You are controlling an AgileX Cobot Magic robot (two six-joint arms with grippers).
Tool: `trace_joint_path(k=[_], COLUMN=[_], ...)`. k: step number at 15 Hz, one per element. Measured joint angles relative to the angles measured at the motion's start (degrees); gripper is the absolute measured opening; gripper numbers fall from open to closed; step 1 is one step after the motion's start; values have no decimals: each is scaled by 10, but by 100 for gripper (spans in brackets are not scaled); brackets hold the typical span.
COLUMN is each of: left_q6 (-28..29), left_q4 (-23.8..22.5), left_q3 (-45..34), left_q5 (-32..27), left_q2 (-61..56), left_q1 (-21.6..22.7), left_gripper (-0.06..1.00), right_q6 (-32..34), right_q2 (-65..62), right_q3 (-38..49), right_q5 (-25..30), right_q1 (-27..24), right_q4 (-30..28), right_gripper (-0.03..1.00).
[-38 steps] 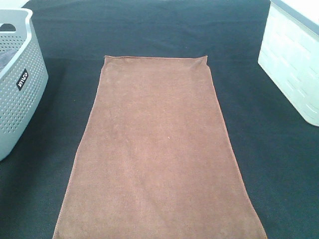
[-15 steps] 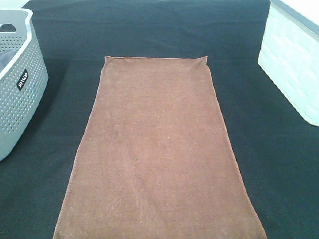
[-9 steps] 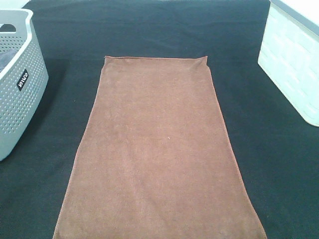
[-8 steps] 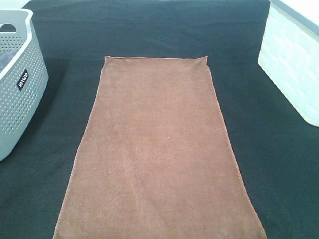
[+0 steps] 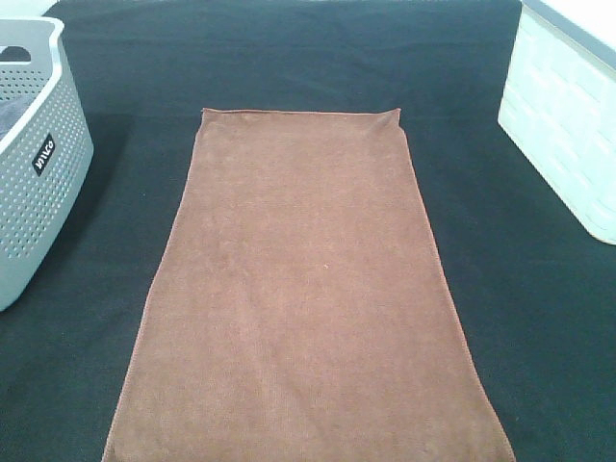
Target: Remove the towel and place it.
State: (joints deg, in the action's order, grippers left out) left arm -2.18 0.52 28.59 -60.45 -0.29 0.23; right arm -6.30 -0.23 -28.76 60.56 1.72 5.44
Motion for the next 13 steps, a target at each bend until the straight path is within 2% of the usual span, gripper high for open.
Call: trace_joint_path(k=[4, 13], left_q6=[0, 0], left_q4=[0, 0], left_q3=[0, 0], left_q5=[0, 0], left_q2=[0, 0], left_q1=[13, 14], left_gripper=[83, 83], right_q6=[0, 0], right_q2=[0, 0], right_q3=[0, 0], right_q5=[0, 0], right_q1=[0, 0], right_q4=[0, 0], right_gripper=[64, 64])
